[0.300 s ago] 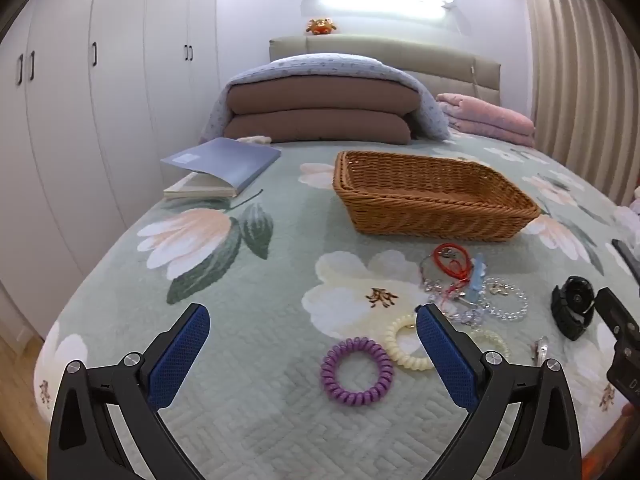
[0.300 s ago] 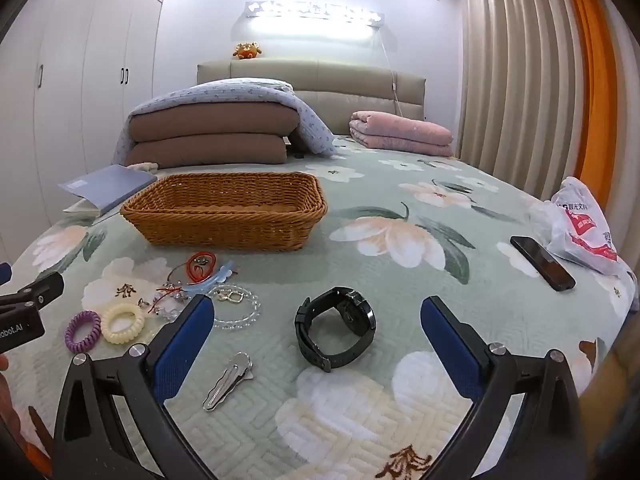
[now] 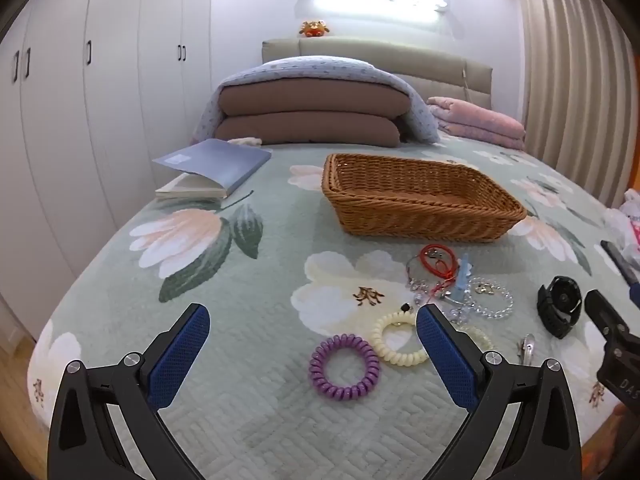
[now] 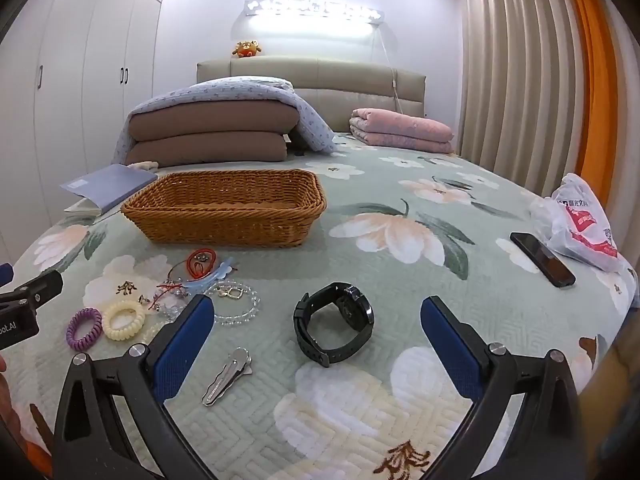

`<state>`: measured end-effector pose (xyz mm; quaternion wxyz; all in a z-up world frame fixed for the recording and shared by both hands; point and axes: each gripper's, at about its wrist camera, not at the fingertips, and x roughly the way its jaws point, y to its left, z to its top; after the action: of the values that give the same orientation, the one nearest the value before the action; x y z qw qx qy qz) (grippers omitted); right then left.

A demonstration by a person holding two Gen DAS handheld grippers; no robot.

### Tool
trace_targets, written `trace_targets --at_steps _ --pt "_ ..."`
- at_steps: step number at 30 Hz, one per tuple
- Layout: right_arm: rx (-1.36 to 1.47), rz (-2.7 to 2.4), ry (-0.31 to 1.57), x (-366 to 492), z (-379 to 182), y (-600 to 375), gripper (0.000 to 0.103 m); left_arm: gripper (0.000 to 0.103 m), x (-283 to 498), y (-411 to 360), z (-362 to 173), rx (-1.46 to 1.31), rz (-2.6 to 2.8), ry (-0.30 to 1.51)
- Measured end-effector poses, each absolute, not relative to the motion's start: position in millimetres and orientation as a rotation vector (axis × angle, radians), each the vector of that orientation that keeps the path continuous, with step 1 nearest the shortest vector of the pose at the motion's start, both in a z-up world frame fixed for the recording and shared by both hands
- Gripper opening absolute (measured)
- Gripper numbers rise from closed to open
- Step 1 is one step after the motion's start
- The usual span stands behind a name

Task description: Organize jewelry

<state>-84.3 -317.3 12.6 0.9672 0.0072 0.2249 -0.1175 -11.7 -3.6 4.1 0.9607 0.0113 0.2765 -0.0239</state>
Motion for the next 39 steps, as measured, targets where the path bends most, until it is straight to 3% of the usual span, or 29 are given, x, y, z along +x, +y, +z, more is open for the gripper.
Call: trace_targets --at_steps 39 --pt "-0.060 -0.312 0.483 -70.8 9.4 -265.0 0.103 0.103 -5.9 2.6 -0.6 -0.017 -0.088 0.608"
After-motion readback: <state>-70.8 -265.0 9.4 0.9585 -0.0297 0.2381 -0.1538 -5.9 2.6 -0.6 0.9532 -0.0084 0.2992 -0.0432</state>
